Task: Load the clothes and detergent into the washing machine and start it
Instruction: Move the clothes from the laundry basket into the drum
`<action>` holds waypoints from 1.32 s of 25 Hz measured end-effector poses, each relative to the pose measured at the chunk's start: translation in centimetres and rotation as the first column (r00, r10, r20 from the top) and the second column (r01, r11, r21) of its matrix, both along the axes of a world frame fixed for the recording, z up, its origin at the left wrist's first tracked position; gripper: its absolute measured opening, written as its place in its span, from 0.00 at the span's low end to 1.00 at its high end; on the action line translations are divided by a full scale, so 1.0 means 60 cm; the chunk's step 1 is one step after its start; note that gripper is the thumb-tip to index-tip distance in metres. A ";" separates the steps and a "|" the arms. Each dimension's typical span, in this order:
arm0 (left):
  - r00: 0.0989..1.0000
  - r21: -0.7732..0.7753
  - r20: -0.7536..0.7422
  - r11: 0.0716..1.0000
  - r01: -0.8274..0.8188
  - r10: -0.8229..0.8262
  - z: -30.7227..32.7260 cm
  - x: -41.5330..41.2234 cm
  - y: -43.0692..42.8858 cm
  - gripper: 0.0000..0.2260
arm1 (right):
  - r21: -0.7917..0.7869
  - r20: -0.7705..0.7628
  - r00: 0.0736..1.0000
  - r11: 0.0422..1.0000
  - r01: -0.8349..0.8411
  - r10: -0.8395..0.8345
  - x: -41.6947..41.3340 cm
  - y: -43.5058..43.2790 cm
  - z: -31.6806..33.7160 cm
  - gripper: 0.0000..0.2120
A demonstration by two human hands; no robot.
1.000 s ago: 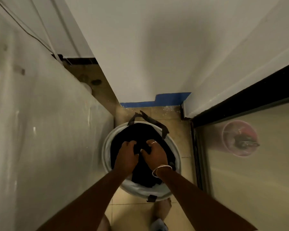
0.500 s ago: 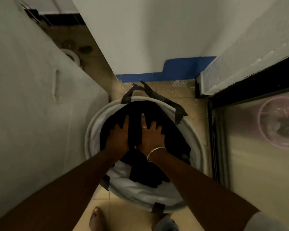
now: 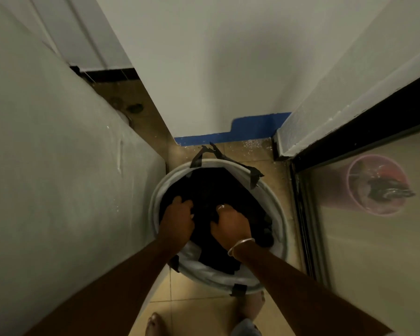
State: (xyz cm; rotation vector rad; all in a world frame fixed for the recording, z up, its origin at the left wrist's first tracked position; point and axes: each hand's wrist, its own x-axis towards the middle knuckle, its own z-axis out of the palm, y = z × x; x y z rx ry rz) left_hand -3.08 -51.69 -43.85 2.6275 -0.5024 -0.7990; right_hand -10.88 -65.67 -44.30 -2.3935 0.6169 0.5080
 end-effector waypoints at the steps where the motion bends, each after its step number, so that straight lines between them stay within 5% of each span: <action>1: 0.999 -0.033 0.005 0.998 -0.053 0.054 0.032 0.002 0.001 0.11 | 0.011 0.017 0.999 0.999 0.035 -0.036 -0.010 0.004 0.032 0.11; 6: 0.978 -0.173 -0.028 0.963 -0.208 0.206 0.217 0.005 -0.001 0.07 | 0.093 0.195 0.942 0.961 0.260 -0.274 -0.027 0.030 0.203 0.12; 13: 0.905 -0.481 -0.207 0.767 -0.425 0.372 0.554 -0.015 0.041 0.06 | 0.479 0.473 0.689 0.817 0.322 -0.549 0.014 0.108 0.489 0.15; 24: 0.749 -0.888 -0.055 0.311 -0.339 0.660 1.000 0.016 0.300 0.13 | 0.606 0.747 0.462 0.776 -0.176 -0.479 0.113 0.391 0.943 0.10; 33: 0.514 -0.973 0.020 0.134 -0.186 0.857 1.201 0.077 0.585 0.13 | 0.568 0.822 0.400 0.635 -0.522 -0.406 0.217 0.682 1.156 0.14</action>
